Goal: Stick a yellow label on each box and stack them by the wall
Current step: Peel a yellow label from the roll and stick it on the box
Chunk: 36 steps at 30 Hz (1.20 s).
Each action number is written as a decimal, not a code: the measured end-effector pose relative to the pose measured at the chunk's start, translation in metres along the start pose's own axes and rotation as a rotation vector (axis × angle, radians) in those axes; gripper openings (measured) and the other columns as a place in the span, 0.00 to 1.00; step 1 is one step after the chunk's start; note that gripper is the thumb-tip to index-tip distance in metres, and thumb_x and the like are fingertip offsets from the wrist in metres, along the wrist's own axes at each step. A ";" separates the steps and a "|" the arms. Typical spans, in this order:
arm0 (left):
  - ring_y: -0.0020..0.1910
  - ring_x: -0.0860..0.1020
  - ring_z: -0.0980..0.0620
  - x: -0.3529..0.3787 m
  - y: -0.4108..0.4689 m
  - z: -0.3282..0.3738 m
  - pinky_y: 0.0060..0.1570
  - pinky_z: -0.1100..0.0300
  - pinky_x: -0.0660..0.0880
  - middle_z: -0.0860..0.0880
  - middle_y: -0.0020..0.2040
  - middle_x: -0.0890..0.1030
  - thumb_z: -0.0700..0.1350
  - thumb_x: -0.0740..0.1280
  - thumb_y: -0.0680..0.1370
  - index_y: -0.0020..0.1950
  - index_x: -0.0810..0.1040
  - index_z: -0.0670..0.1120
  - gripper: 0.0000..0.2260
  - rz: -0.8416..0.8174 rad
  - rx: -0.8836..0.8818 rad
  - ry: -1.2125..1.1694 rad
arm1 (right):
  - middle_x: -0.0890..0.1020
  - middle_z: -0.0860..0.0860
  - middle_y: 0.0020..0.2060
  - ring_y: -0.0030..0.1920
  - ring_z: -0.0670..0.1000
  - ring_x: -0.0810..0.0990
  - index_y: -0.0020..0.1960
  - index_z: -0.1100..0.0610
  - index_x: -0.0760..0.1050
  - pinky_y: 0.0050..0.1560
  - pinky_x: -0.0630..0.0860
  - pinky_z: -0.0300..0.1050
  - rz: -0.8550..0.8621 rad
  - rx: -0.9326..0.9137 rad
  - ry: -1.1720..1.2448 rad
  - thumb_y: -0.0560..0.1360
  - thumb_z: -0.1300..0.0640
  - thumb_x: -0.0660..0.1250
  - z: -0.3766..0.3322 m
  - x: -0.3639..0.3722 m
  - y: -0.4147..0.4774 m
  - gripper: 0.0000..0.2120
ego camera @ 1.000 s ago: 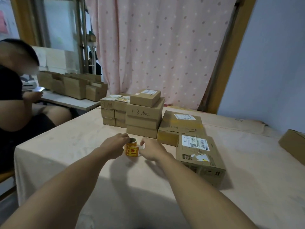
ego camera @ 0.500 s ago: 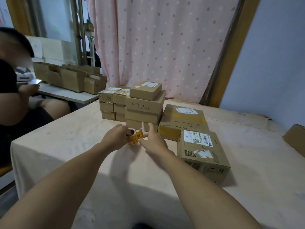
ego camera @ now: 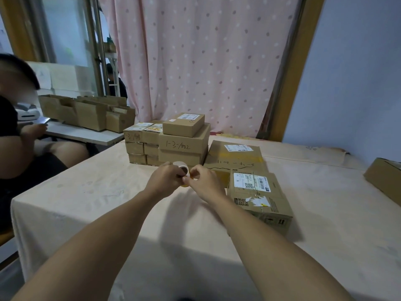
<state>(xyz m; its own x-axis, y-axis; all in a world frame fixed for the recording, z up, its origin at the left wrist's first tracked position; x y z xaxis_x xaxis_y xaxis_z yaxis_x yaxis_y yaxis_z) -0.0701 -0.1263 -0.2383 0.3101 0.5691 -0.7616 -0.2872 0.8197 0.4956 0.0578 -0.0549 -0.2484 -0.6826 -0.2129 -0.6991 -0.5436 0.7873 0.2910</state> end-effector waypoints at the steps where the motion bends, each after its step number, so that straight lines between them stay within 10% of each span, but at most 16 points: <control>1: 0.41 0.70 0.49 0.003 0.001 0.002 0.38 0.49 0.74 0.46 0.35 0.80 0.53 0.71 0.70 0.41 0.85 0.50 0.07 -0.012 0.006 0.006 | 0.83 0.45 0.51 0.52 0.50 0.79 0.53 0.47 0.78 0.47 0.78 0.48 0.011 -0.003 -0.021 0.74 0.41 0.71 0.000 -0.005 -0.002 0.13; 16: 0.42 0.75 0.43 -0.003 -0.002 0.007 0.37 0.51 0.72 0.44 0.39 0.79 0.40 0.73 0.72 0.42 0.86 0.44 0.02 -0.030 -0.040 0.040 | 0.83 0.45 0.40 0.43 0.51 0.81 0.45 0.47 0.83 0.36 0.72 0.42 0.148 0.040 -0.105 0.76 0.49 0.69 0.001 -0.055 0.000 0.05; 26: 0.40 0.75 0.44 0.021 -0.013 -0.003 0.30 0.60 0.63 0.45 0.44 0.76 0.44 0.67 0.73 0.41 0.83 0.49 0.06 -0.243 -0.092 0.381 | 0.84 0.44 0.42 0.48 0.47 0.80 0.48 0.50 0.83 0.44 0.79 0.44 0.215 0.085 0.211 0.75 0.53 0.69 0.017 -0.085 -0.004 0.05; 30: 0.35 0.69 0.44 0.041 -0.019 -0.001 0.28 0.60 0.59 0.46 0.35 0.70 0.43 0.65 0.69 0.30 0.68 0.46 0.10 -0.409 -0.141 0.410 | 0.84 0.46 0.43 0.47 0.46 0.81 0.51 0.54 0.83 0.41 0.74 0.41 0.245 0.135 0.309 0.79 0.46 0.68 0.032 -0.106 -0.011 0.12; 36: 0.38 0.77 0.46 0.038 -0.009 0.002 0.32 0.61 0.69 0.48 0.36 0.77 0.61 0.74 0.65 0.32 0.75 0.47 0.19 -0.396 -0.204 0.400 | 0.83 0.48 0.45 0.47 0.49 0.82 0.53 0.53 0.80 0.38 0.75 0.40 0.289 0.207 0.357 0.77 0.58 0.71 0.060 -0.137 -0.022 0.06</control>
<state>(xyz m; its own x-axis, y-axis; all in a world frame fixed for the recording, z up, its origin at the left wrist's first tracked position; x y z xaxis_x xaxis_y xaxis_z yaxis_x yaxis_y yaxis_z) -0.0538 -0.1122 -0.2712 0.0754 0.1213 -0.9897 -0.3995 0.9131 0.0815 0.1930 -0.0084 -0.1982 -0.9351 -0.1250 -0.3316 -0.2236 0.9340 0.2786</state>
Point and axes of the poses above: each hand's wrist, its own y-axis towards the middle knuckle, its own x-axis out of the palm, z = x × y, the point moved 7 cm from there along y, towards the middle knuckle
